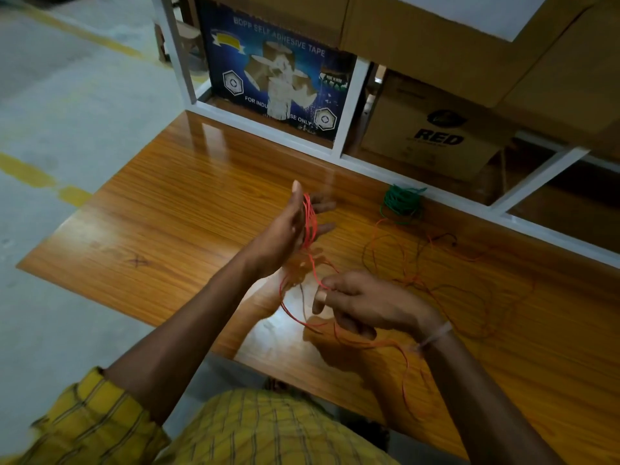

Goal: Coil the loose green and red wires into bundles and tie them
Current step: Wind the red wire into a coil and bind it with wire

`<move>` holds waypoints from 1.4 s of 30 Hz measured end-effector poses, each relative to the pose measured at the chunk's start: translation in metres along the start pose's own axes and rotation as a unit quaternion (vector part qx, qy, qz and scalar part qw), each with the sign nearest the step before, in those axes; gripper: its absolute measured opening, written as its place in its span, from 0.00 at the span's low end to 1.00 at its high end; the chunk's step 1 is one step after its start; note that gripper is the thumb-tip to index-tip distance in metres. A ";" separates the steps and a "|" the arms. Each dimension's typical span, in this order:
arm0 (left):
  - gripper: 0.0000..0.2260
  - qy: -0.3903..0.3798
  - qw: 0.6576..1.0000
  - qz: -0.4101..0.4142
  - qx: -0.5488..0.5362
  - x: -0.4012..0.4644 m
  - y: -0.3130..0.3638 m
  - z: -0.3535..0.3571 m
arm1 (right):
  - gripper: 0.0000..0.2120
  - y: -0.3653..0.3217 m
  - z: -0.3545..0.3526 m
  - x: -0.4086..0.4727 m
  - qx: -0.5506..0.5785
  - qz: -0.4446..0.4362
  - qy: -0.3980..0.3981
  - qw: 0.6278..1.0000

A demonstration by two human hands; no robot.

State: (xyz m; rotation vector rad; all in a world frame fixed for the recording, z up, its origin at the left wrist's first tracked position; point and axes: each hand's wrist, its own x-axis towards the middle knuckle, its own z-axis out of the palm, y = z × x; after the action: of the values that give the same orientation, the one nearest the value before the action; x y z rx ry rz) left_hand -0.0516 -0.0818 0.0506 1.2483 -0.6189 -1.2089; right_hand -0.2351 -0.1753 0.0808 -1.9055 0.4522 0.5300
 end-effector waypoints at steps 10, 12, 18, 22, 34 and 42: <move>0.38 -0.116 0.976 -0.050 0.175 -0.018 -0.007 0.015 | 0.10 -0.002 -0.084 -0.018 0.196 -0.157 0.117 0.961; 0.38 -0.135 0.980 -0.043 0.143 -0.022 -0.004 0.017 | 0.08 0.007 -0.090 -0.005 0.191 -0.146 0.174 0.955; 0.45 -0.196 0.979 0.016 -0.056 -0.025 0.004 0.016 | 0.10 0.038 -0.066 0.036 0.140 -0.095 0.286 0.943; 0.48 -0.176 0.972 0.042 -0.150 -0.021 0.007 0.014 | 0.15 0.040 -0.022 0.041 0.154 -0.045 0.235 0.959; 0.42 0.029 0.994 0.030 0.101 0.000 0.008 0.011 | 0.08 0.023 -0.017 -0.014 0.066 -0.056 -0.055 0.995; 0.47 -0.043 0.949 0.013 0.312 -0.007 -0.005 0.016 | 0.07 0.018 -0.084 -0.033 0.119 -0.186 0.044 0.974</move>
State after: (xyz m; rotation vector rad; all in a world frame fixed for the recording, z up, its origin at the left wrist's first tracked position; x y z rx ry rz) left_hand -0.0699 -0.0807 0.0523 1.7057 -1.1361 -1.0814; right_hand -0.2590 -0.2578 0.1144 -1.7294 0.1956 0.1381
